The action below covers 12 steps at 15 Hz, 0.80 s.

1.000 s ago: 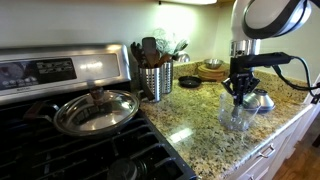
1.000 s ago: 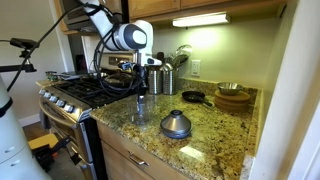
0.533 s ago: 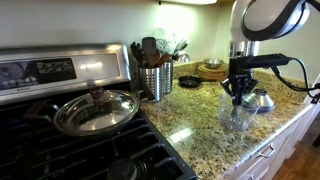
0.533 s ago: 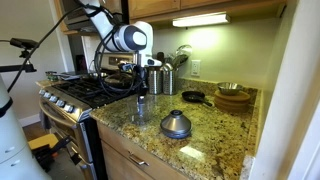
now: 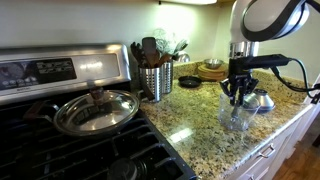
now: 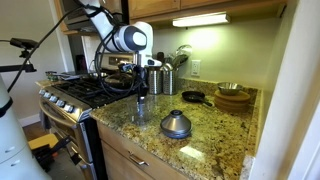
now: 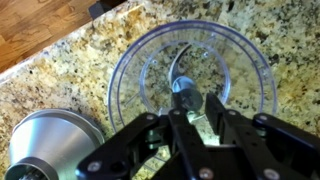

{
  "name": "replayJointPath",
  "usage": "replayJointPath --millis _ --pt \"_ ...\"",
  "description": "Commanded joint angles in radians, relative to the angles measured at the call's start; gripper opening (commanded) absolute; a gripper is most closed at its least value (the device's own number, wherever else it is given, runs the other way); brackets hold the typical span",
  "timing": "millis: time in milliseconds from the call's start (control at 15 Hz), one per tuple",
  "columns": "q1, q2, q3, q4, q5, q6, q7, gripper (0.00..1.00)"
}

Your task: Put the blades in the bowl

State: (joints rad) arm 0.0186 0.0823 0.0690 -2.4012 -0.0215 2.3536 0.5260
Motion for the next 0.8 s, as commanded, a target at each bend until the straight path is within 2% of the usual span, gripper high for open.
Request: replayJointPath --millis 0,400,733 --pt "0.021 -0.024 -0.013 -0.029 0.012 0.007 -0.006 0.62" --pt "0.043 -0.098 0.005 -0.056 0.059 -0.009 -0.031 0.98" --pt "0.052 -0.212 0.017 -0.082 0.106 -0.073 -0.052 1.00"
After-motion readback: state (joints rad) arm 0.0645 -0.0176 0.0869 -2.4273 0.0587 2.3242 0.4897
